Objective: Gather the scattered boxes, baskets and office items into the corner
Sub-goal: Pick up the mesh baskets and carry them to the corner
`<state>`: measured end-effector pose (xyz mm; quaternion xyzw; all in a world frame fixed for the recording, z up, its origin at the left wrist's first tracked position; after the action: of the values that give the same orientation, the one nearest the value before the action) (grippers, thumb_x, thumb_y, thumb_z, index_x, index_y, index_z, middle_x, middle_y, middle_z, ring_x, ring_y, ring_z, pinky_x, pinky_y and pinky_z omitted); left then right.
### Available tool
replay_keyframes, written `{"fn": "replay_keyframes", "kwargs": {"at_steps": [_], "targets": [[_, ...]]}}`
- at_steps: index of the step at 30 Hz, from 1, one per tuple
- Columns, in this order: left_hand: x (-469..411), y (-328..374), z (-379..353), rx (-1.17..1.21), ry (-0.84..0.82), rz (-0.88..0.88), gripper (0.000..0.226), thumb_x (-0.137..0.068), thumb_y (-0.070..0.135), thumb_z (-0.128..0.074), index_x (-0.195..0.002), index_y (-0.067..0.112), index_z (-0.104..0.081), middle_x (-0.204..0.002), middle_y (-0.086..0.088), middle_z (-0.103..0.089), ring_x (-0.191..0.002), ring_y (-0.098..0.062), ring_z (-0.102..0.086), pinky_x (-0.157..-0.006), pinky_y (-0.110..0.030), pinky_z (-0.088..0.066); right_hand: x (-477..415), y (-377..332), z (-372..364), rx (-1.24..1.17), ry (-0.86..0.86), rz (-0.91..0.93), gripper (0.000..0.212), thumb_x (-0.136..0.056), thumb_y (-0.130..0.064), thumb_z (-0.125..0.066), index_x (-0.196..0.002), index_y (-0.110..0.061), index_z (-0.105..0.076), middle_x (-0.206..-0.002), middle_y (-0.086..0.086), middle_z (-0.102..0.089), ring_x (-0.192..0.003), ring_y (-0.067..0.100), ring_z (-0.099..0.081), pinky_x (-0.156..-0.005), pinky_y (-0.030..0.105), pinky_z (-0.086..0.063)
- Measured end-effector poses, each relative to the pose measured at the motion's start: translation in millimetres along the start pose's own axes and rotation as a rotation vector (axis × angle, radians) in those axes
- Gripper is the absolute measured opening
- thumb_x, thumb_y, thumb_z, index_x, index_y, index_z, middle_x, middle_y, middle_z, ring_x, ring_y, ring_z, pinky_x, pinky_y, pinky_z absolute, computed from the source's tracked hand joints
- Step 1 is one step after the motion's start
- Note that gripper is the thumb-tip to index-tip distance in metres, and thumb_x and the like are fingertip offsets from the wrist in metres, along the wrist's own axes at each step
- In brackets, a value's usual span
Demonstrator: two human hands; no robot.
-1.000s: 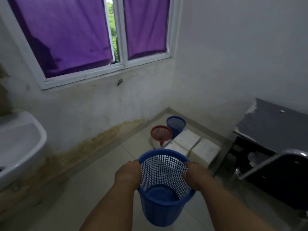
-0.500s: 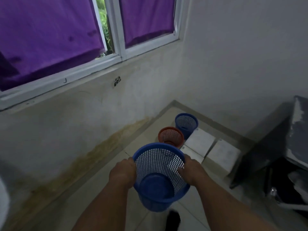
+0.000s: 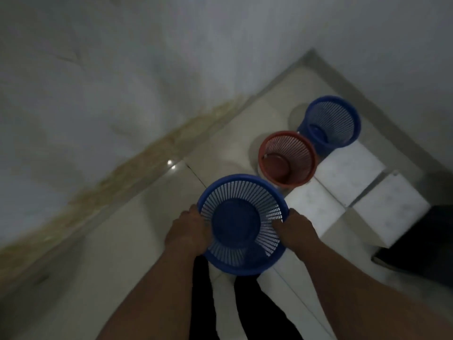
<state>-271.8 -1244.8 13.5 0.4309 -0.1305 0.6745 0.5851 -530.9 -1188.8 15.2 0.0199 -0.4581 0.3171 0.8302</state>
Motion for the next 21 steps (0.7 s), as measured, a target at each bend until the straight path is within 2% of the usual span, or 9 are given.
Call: {"fn": "replay_keyframes", "kwargs": {"at_steps": [3, 9, 12, 15, 18, 21], "targets": [[-75.6, -12.0, -31.5, 0.059, -0.017, 0.002, 0.043, -0.091, 0.040, -0.049, -0.128, 0.020, -0.045, -0.112, -0.005, -0.058, -0.092, -0.020, -0.059, -0.079, -0.039, -0.055, -75.7, 6.6, -36.3, -0.016, -0.052, -0.064, 0.038, -0.088, -0.034, -0.055, -0.118, -0.010, -0.052, -0.109, 0.007, -0.061, -0.090, 0.022, -0.058, -0.055, 0.025, -0.039], [-183.2, -21.1, -86.3, 0.082, -0.082, -0.021, 0.038, -0.086, 0.036, -0.054, -0.121, 0.021, -0.048, -0.105, -0.005, -0.058, -0.089, -0.022, -0.059, -0.079, -0.041, -0.056, -182.6, 25.0, -73.3, -0.001, -0.021, -0.093, 0.030, -0.090, -0.031, -0.054, -0.114, -0.013, -0.054, -0.106, 0.007, -0.062, -0.083, 0.020, -0.054, -0.057, 0.026, -0.037], [-214.2, -18.7, -106.3, 0.120, -0.091, -0.013, 0.038, -0.083, 0.032, -0.059, -0.118, 0.023, -0.048, -0.104, -0.004, -0.058, -0.088, -0.022, -0.058, -0.075, -0.037, -0.055, -212.0, 34.6, -78.6, -0.023, 0.008, -0.110, 0.033, -0.089, -0.028, -0.054, -0.117, -0.012, -0.053, -0.107, 0.007, -0.061, -0.087, 0.022, -0.056, -0.055, 0.025, -0.036], [-229.6, -16.1, -124.2, 0.139, -0.138, 0.022, 0.045, -0.084, 0.030, -0.061, -0.125, 0.025, -0.044, -0.110, -0.003, -0.057, -0.091, -0.020, -0.058, -0.073, -0.032, -0.052, -228.4, 43.0, -85.5, -0.025, 0.002, -0.145, 0.039, -0.087, -0.028, -0.054, -0.122, -0.013, -0.051, -0.113, 0.009, -0.062, -0.093, 0.025, -0.059, -0.060, 0.027, -0.040], [-233.3, -15.8, -129.4, 0.140, -0.129, 0.045, 0.056, -0.081, 0.031, -0.063, -0.132, 0.023, -0.040, -0.115, -0.005, -0.056, -0.094, -0.022, -0.058, -0.077, -0.035, -0.054, -232.2, 47.9, -89.8, -0.017, -0.013, -0.135, 0.041, -0.087, -0.028, -0.054, -0.123, -0.011, -0.048, -0.114, 0.010, -0.060, -0.096, 0.026, -0.058, -0.066, 0.028, -0.041], [-222.8, -13.7, -125.0, 0.078, -0.181, 0.068, 0.075, -0.084, 0.036, -0.060, -0.148, 0.022, -0.023, -0.132, -0.010, -0.051, -0.108, -0.026, -0.056, -0.089, -0.040, -0.052, -221.1, 46.5, -87.5, -0.045, -0.020, -0.115, 0.047, -0.086, -0.029, -0.055, -0.129, -0.013, -0.041, -0.117, 0.011, -0.057, -0.099, 0.028, -0.058, -0.069, 0.032, -0.044]]}}
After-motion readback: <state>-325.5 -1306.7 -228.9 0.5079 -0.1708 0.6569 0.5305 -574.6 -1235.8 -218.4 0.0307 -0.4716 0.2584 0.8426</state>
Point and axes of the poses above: each hand's wrist, its own x-axis away from the middle knuckle, its own z-axis out of the back of the hand, y = z × x, the point moved 6 cm from there along -x, towards the middle knuckle
